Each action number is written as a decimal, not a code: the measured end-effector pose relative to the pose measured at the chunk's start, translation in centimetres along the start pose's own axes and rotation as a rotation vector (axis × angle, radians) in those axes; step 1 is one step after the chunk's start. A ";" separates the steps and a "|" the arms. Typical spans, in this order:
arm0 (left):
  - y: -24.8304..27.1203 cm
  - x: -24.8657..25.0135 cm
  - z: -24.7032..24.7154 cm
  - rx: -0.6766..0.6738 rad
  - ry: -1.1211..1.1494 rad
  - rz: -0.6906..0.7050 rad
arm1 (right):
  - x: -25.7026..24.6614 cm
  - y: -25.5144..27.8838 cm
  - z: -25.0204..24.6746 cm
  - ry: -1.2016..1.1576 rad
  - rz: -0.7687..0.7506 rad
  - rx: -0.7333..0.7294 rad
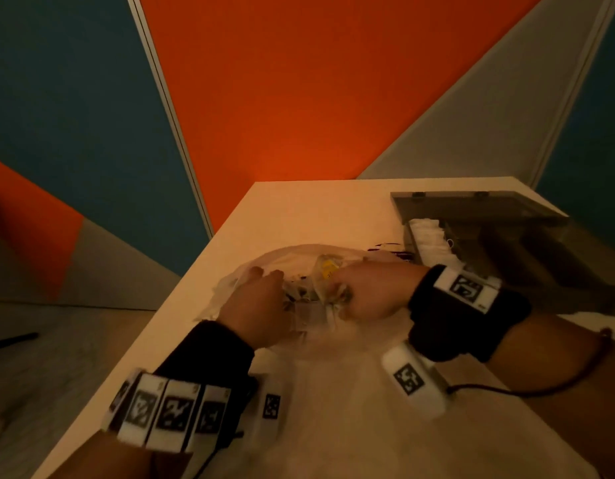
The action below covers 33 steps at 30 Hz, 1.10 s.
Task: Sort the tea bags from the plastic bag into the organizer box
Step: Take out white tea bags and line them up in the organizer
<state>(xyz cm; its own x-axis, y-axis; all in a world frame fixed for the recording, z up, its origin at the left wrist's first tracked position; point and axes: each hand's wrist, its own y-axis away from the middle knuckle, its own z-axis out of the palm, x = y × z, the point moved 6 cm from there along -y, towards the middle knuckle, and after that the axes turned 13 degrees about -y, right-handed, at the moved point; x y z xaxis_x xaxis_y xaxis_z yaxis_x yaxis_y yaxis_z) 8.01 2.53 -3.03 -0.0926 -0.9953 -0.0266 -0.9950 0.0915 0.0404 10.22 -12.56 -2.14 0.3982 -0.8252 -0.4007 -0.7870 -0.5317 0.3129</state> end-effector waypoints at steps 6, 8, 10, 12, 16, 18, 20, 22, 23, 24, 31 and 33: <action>-2.7 -0.9 1.3 -0.241 -0.099 -0.130 | -2.1 -2.2 2.7 0.050 -0.091 0.005; -2.8 -0.7 1.0 -0.269 -0.159 -0.111 | -2.1 -2.8 3.0 0.089 -0.080 0.000; -2.8 -0.2 0.5 -0.248 -0.227 -0.061 | -1.9 -3.2 3.2 0.120 -0.059 0.024; -2.7 0.3 -0.1 -0.202 -0.257 -0.025 | -1.6 -3.2 3.3 0.105 -0.032 0.062; -2.8 0.3 -0.9 -0.082 -0.083 -0.034 | -0.6 -2.0 1.6 0.045 -0.036 0.225; -2.9 0.3 -1.0 -0.079 0.137 -0.016 | 0.0 -1.0 0.4 -0.023 -0.024 0.252; -2.8 0.4 -0.8 -0.077 0.338 -0.002 | 0.7 0.2 -1.0 -0.109 0.007 0.275; -2.6 0.6 -0.8 -0.042 0.483 -0.027 | 1.2 0.9 -1.6 -0.152 0.008 0.256; -2.6 0.7 -0.8 -0.023 0.507 -0.043 | 1.2 0.9 -1.5 -0.167 0.009 0.232; -2.5 0.8 -0.9 -0.006 0.511 -0.052 | 1.2 1.0 -1.2 -0.169 0.007 0.192; -2.4 0.8 -1.2 0.053 0.596 -0.056 | 0.8 0.6 1.8 -0.081 0.031 0.051; -2.1 0.8 -1.7 0.097 0.647 -0.032 | 1.1 0.8 0.8 -0.101 0.019 0.182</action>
<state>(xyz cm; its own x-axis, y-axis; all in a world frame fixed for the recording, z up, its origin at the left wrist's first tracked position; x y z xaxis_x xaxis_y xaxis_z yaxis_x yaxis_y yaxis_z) 10.10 1.49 -1.41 -0.0512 -0.8119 0.5815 -0.9986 0.0332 -0.0416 9.65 -13.67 -3.05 0.3399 -0.8066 -0.4836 -0.8699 -0.4651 0.1643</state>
